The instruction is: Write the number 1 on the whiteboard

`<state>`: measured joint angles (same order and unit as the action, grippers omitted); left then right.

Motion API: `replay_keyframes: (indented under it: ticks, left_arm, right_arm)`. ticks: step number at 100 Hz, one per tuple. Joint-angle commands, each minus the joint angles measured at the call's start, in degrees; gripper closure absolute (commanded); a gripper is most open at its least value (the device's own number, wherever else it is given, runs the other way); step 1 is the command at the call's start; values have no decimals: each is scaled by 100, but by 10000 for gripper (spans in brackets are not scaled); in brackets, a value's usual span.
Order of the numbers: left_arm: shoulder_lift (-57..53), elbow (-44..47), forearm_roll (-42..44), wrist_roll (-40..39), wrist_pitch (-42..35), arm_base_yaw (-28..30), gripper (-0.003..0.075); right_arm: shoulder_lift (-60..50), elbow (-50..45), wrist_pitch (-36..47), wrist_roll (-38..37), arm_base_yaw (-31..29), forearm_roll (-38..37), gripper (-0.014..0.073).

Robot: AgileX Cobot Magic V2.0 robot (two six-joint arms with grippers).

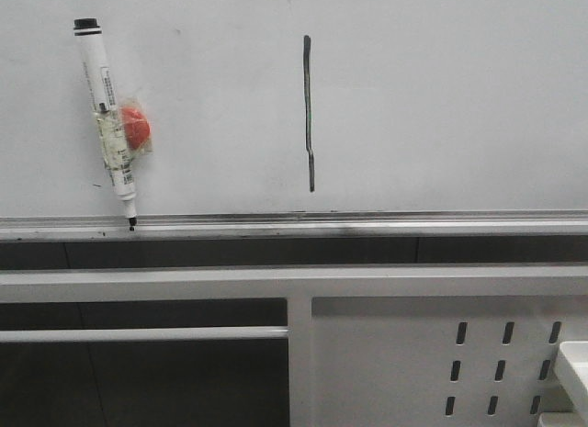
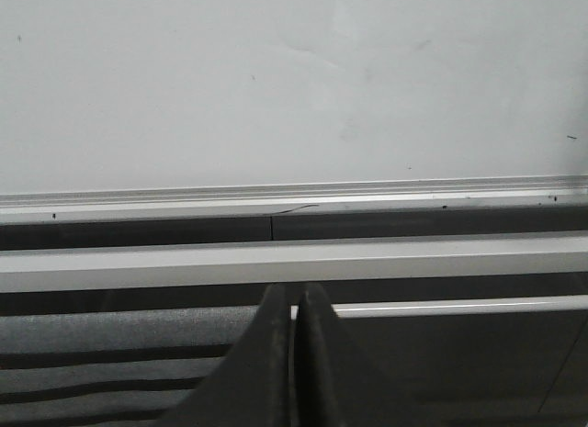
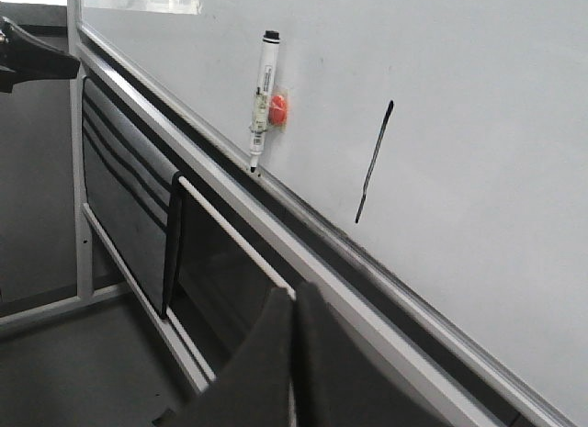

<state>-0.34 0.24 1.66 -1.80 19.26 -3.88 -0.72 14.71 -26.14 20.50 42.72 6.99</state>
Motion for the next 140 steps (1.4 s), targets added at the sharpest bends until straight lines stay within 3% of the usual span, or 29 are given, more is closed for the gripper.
replay_keyframes:
  ticks: [1,53,63,72,93,116,140]
  left_arm:
    - [-120,201,13,-47,-315,13,740]
    - [-120,201,13,-47,-315,13,740]
    - [-120,201,13,-47,-315,13,740]
    - [-120,201,13,-47,-315,13,740]
    - [-120,201,13,-47,-315,13,740]
    - [-120,201,13,-47,-315,13,740]
    - [-120,201,13,-47,-315,13,740]
  right_arm:
    - [-81,127,434,-1,-26,9,663]
    - [-81,127,434,-1,-26,9,663]
    - [-81,90,774,-1,-26,9,663]
    - [-81,-241,1317,-57,-26,9,663]
    - [-81,-1626,4294,-463,-26,255,663]
    - [-81,-1593,3843,-569,-489,291,663]
    - [-93,-1593,2111,-2247,-2284,-406,663]
